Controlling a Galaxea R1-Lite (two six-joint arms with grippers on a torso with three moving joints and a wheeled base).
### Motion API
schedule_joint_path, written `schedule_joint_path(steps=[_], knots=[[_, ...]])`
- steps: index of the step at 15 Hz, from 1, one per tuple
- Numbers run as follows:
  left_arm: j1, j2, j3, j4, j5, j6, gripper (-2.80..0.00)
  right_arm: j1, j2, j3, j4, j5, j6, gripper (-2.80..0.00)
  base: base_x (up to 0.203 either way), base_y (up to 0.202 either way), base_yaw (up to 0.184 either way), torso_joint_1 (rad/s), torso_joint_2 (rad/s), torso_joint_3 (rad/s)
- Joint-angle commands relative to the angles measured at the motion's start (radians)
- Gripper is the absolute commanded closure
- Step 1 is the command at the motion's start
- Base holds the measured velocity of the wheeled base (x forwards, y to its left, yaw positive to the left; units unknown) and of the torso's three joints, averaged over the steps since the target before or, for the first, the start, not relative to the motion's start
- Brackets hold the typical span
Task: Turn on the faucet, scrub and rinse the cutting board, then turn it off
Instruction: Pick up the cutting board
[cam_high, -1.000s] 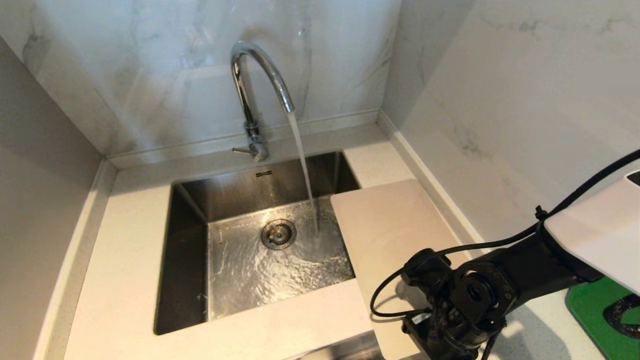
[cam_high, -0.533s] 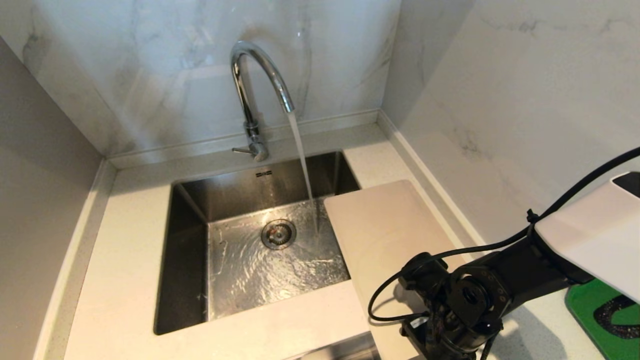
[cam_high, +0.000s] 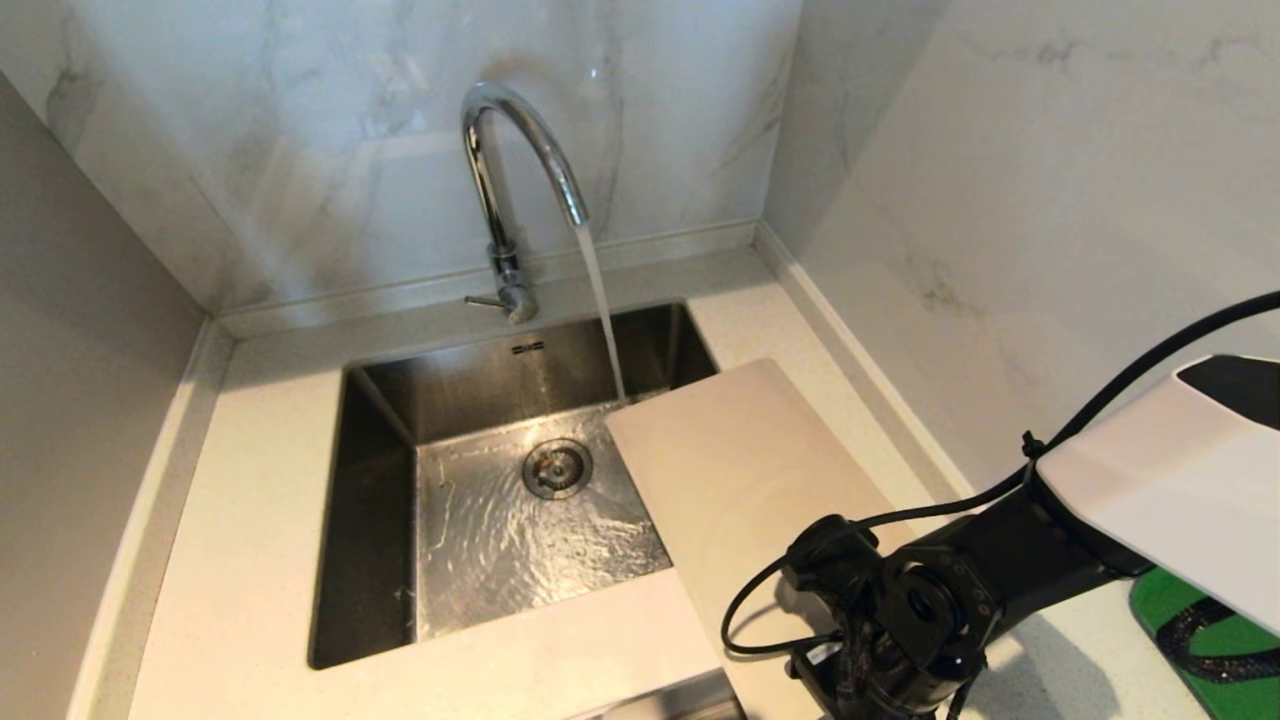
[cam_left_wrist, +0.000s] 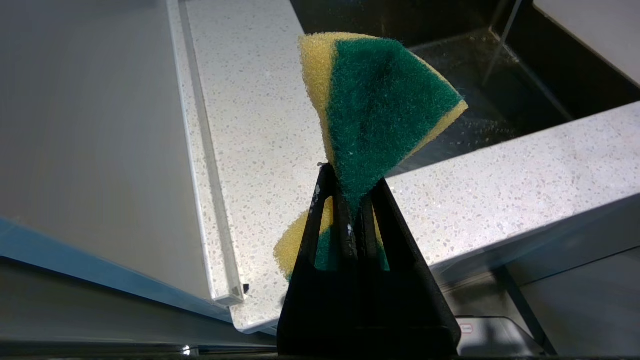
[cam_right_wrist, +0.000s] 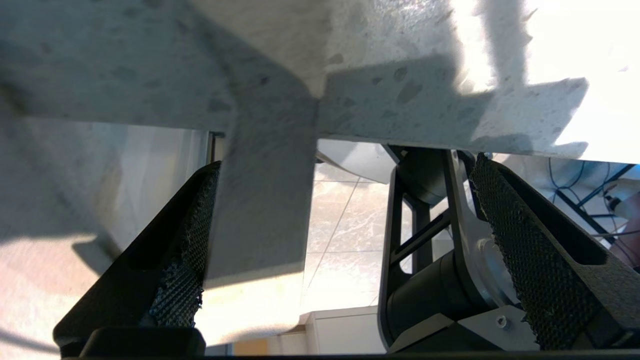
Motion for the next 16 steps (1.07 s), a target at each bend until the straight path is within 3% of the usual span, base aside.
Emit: schedule_joint_path(steps=[1, 10, 16], knots=[[0.0, 0.002, 0.003, 0.0, 0.0, 0.0, 0.0, 0.001, 0.014, 0.0, 0.001, -0.002, 0.008, -2.8, 0.0, 0.0, 0.0, 0.0, 0.0, 0.0], [0.0, 0.002, 0.003, 0.0, 0.0, 0.0, 0.0, 0.001, 0.042, 0.004, -0.006, -0.052, 0.008, -2.8, 0.0, 0.0, 0.0, 0.0, 0.0, 0.0], [0.0, 0.002, 0.003, 0.0, 0.0, 0.0, 0.0, 0.0, 0.046, 0.048, -0.104, -0.084, 0.003, -2.8, 0.0, 0.0, 0.0, 0.0, 0.0, 0.0]])
